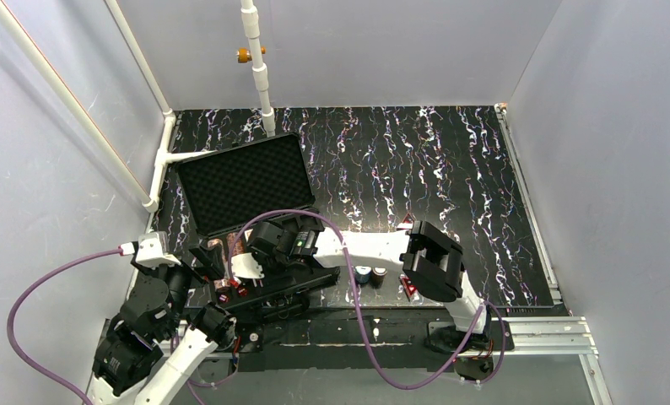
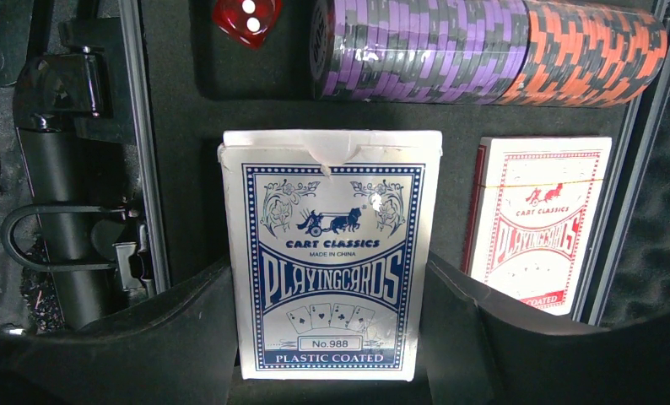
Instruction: Pack up texas hold em set
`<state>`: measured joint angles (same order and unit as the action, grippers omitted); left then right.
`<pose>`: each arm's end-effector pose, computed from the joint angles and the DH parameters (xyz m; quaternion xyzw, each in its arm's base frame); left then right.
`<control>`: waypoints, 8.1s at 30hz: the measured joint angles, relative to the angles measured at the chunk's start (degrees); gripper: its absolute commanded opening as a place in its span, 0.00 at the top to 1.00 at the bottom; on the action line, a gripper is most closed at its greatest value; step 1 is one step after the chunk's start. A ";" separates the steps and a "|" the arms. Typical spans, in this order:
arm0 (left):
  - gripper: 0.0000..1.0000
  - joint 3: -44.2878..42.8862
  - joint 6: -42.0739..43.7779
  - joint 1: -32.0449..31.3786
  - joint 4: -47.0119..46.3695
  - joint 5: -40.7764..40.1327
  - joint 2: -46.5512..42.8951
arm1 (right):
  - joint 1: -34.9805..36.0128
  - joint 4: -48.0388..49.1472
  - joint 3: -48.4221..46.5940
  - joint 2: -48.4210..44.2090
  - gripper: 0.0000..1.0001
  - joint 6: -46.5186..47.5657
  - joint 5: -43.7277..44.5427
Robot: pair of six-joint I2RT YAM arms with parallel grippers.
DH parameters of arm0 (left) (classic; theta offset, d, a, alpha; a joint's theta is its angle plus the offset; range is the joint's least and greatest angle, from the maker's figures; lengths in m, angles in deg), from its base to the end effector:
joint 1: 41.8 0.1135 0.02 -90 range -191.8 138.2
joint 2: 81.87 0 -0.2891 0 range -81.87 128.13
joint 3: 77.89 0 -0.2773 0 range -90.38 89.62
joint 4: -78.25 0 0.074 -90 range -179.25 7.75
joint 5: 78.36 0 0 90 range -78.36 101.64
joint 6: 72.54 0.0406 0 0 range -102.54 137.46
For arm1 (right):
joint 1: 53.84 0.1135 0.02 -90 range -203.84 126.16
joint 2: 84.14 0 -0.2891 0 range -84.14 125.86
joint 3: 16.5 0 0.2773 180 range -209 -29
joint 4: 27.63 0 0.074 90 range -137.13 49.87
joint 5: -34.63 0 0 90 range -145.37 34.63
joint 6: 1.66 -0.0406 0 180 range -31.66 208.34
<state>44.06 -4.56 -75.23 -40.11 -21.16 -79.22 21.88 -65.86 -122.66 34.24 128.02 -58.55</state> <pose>0.0089 0.0205 0.3434 -0.1165 0.7295 -0.1119 0.6647 0.1215 0.4864 0.2208 -0.8001 0.4947 0.1295 0.3135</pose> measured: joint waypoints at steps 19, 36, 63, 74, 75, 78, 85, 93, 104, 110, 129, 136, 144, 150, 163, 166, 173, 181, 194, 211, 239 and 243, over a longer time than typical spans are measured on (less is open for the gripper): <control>0.02 0.11 0.39 0.33 -0.76 0.26 0.00 | -0.22 -4.35 -3.43 1.77 0.74 -0.24 -1.01; 0.02 0.11 0.44 0.39 -0.79 0.35 0.00 | -0.37 -7.23 -5.55 2.75 0.81 -0.20 -1.66; 0.02 0.11 0.57 0.70 -0.96 0.46 0.07 | -0.76 -11.06 -5.73 1.62 0.02 -2.75 -1.81; 0.02 0.11 0.61 0.70 -1.14 0.66 0.11 | -0.04 -15.17 -3.93 -5.70 0.11 -7.28 -1.84; 0.02 0.11 0.61 0.72 -1.14 0.66 0.11 | 0.00 -13.75 -3.50 -6.23 0.17 -9.03 -1.14; 0.02 0.11 0.61 0.74 -1.14 0.66 0.11 | -0.31 -7.89 -2.03 -6.91 0.41 -15.28 2.21; 0.02 0.11 0.61 0.74 -1.14 0.66 0.11 | -1.86 5.49 5.49 -9.18 0.64 -32.37 11.41; 0.02 0.11 0.61 0.74 -1.14 0.66 0.11 | -3.02 12.07 6.47 -9.03 0.69 -44.30 16.06; 0.02 0.11 0.61 0.74 -1.14 0.66 0.11 | -2.97 14.34 7.52 -6.64 0.72 -49.09 11.98; 0.02 0.11 0.61 0.74 -1.14 0.68 0.11 | -3.04 15.47 10.43 -6.60 0.75 -50.97 10.93; 0.02 0.11 0.61 0.74 -1.14 0.68 0.11 | -3.23 19.28 13.60 -6.86 0.73 -54.47 10.78; 0.02 0.11 0.61 0.74 -1.14 0.68 0.13 | -2.93 16.79 12.55 -8.46 0.65 -53.72 11.43; 0.02 0.11 0.61 0.74 -1.14 0.68 0.13 | -2.25 15.58 12.04 -12.87 0.63 -54.60 11.78; 0.02 0.11 0.59 0.74 -1.14 0.68 0.13 | -1.55 16.90 16.09 -14.47 0.62 -57.83 11.37; 0.02 0.11 -0.04 0.74 -0.70 0.66 0.42 | -1.16 13.79 15.93 -12.04 0.54 -60.22 11.45; 0.02 0.11 -0.09 0.74 -0.68 0.66 0.63 | -1.07 13.40 15.08 -12.04 0.54 -60.04 12.22; 0.02 0.11 -0.17 0.74 -0.63 0.66 1.90 | -1.07 14.51 16.37 -11.04 0.55 -60.37 12.00; 0.02 0.11 -0.35 0.74 -0.48 0.68 2.73 | -0.83 14.91 16.52 -11.54 0.25 -59.98 12.61; 0.02 0.11 -0.48 0.74 0.24 1.14 3.23 | -0.74 3.39 17.14 -24.02 0.02 -57.94 27.69; 0.02 -5.95 7.08 -0.04 -8.98 38.84 40.94 | -14.91 -3.54 31.89 -50.62 0.02 -60.81 40.74; 0.24 -16.76 23.15 -27.08 -31.54 42.01 86.23 | -19.41 -8.61 30.67 -65.64 0.02 -58.97 43.15; 0.25 -18.23 23.39 -27.08 -30.93 42.14 89.85 | -19.41 -8.94 30.67 -65.81 0.02 -58.86 42.86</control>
<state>25.83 18.83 -102.32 -71.03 20.98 10.64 2.48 -74.80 -92.00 -31.57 69.16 -15.69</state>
